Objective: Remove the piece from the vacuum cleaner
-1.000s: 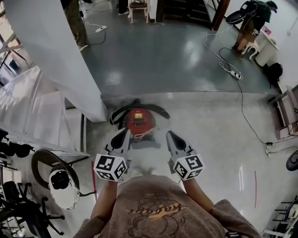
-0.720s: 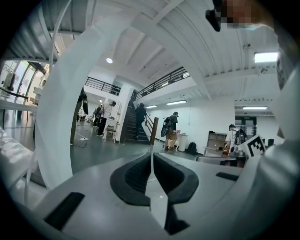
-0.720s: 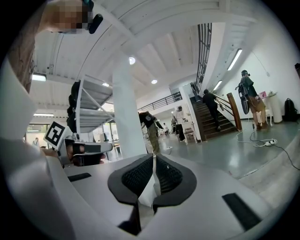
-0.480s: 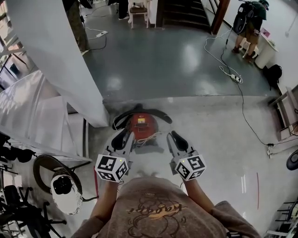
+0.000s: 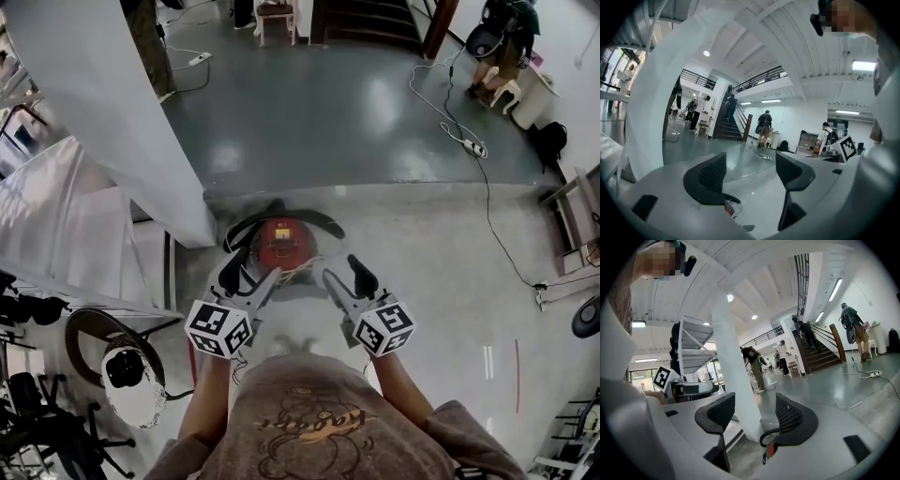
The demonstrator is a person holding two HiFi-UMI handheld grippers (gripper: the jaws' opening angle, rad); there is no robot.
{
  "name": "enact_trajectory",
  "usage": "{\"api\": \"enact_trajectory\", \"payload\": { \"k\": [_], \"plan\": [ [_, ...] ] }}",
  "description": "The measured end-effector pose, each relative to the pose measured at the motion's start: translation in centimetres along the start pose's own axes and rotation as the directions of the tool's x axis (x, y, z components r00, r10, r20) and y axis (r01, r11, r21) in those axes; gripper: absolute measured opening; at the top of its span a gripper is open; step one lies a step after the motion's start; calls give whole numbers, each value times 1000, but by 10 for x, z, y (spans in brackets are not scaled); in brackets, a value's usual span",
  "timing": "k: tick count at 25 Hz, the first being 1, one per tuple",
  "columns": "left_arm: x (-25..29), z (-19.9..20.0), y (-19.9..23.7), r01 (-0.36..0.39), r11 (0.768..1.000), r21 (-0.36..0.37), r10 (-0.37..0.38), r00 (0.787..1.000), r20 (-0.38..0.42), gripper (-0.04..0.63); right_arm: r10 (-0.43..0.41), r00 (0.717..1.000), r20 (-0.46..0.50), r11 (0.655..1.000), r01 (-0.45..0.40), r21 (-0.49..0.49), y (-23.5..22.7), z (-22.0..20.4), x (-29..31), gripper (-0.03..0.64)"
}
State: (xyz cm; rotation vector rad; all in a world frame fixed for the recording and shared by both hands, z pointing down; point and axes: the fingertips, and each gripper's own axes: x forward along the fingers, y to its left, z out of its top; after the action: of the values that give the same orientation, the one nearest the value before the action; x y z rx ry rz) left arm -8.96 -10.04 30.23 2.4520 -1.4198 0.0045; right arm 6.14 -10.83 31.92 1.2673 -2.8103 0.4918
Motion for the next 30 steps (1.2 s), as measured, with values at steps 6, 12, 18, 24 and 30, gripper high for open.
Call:
{"api": "enact_trajectory", "payload": {
  "k": [6,12,18,24,30],
  "plan": [
    [12,-14,2,18,1000,-8,-18,999,-35,305,47,998,-36,999,-47,12,0,-12,10,241],
    [29,-48,11,26,999,-38,-30,995,-98,304,64,993,-99,998,-61,35,-11,-43,24,241],
    [48,-99,32,27,998,-64,-37,987,-158,304,73,983,-170,997,-65,50,-31,-93,41,241],
    [72,-147,49,37,995,-90,-54,981,-184,304,86,976,-202,995,-75,63,-51,-137,57,241],
    [91,-204,60,55,993,-101,-77,971,-226,304,89,972,-219,995,-76,68,-69,-187,70,241]
  ]
}}
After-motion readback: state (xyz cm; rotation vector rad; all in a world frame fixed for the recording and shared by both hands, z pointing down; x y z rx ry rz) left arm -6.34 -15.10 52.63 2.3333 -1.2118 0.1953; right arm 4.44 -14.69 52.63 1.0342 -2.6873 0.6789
